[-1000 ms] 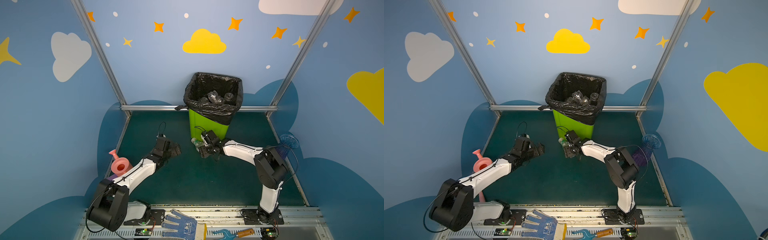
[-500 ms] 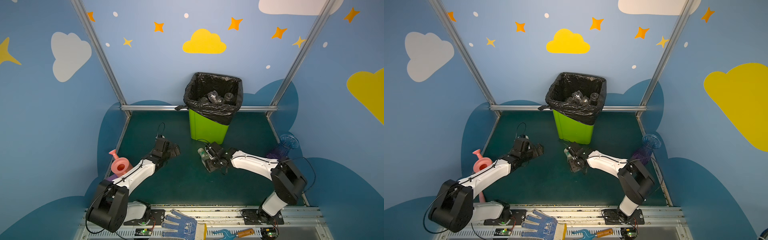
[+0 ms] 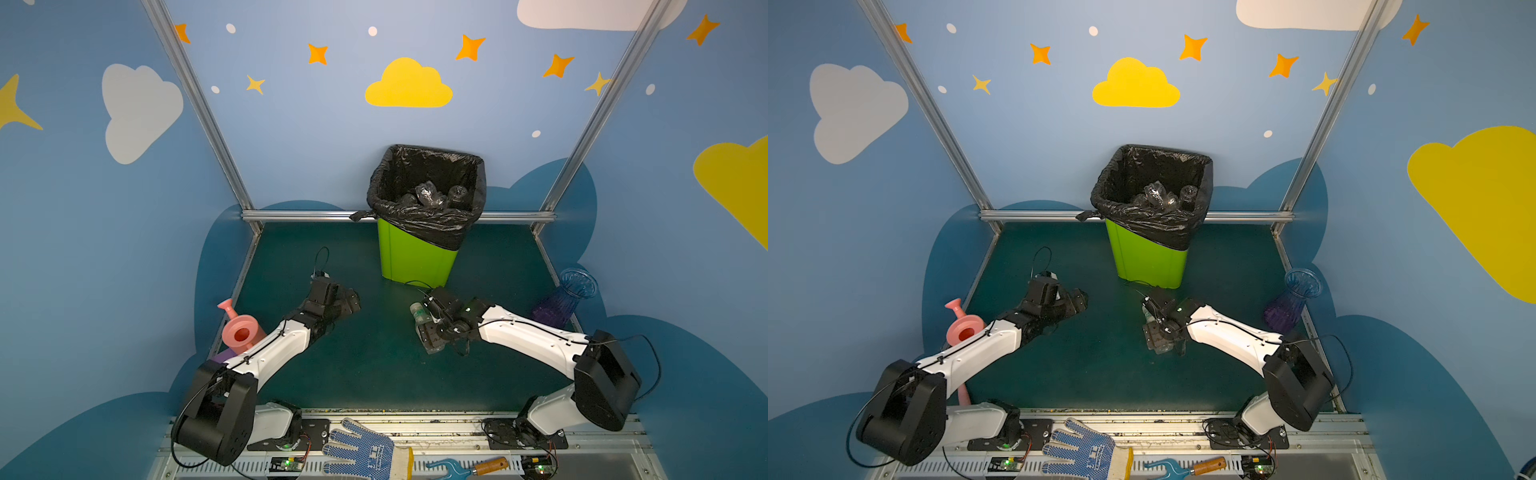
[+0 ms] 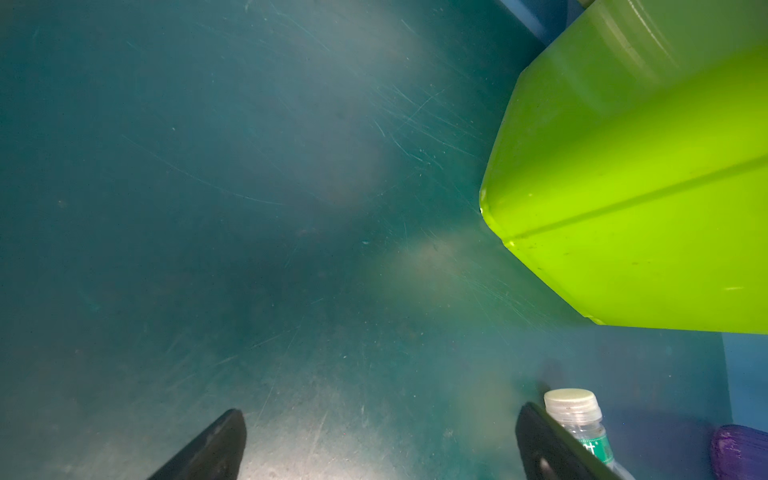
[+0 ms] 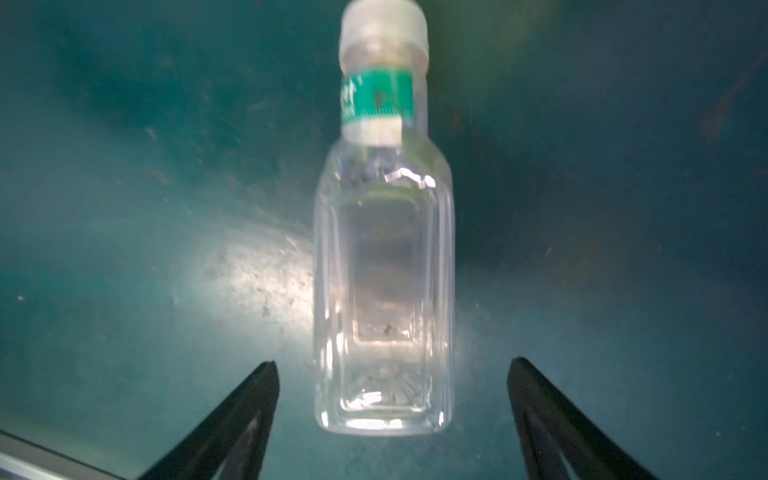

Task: Throw the plastic bottles in the bin
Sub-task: 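Close the right gripper around the green-labelled square bottle and lift it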

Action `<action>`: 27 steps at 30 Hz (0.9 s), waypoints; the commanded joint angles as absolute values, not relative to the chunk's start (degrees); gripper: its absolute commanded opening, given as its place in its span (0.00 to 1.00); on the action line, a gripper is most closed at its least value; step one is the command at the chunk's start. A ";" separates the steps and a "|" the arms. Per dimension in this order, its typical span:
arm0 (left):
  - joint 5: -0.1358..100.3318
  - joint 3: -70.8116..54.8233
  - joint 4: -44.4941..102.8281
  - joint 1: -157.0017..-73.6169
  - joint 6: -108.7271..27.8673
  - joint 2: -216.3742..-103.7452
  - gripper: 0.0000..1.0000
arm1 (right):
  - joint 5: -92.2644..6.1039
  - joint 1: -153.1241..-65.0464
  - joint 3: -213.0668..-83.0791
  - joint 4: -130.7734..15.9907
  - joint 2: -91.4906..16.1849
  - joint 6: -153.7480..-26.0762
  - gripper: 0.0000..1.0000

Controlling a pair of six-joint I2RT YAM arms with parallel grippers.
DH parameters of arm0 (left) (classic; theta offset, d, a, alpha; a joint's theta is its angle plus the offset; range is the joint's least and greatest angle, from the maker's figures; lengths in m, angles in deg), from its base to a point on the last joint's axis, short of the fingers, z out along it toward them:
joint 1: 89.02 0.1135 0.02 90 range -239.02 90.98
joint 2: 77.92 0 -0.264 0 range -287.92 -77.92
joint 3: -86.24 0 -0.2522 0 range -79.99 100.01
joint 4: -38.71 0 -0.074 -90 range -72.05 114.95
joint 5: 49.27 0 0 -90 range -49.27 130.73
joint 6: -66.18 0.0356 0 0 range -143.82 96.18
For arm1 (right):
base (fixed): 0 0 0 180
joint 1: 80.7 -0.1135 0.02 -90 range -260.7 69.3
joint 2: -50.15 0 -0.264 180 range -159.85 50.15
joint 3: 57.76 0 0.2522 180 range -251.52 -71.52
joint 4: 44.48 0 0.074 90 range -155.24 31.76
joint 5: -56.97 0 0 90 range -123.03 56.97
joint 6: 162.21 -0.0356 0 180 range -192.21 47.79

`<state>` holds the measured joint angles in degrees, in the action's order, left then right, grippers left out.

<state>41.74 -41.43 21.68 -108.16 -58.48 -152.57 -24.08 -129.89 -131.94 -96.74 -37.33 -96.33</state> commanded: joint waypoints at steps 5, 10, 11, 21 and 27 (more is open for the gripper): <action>40.59 -43.18 20.93 -107.92 -57.83 -150.96 1.00 | -23.43 -129.93 -141.56 -103.79 -48.10 -92.19 0.87; 39.85 -43.59 20.45 -107.69 -57.31 -150.04 1.00 | -23.20 -129.84 -145.90 -106.90 -53.50 -90.34 0.85; 39.72 -43.69 20.38 -107.66 -57.31 -149.83 1.00 | -23.26 -129.83 -146.54 -107.19 -54.23 -90.11 0.84; 39.32 -44.48 20.68 -107.54 -57.31 -150.54 1.00 | -24.92 -129.84 -147.46 -107.11 -58.05 -88.73 0.66; 39.32 -44.40 20.82 -107.56 -57.39 -150.47 1.00 | -27.08 -129.22 -147.14 -105.79 -57.45 -88.38 0.62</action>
<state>40.15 -44.12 21.05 -107.76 -58.15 -150.49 -25.54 -129.50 -146.63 -105.35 -57.73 -88.75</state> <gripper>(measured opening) 0.997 0.630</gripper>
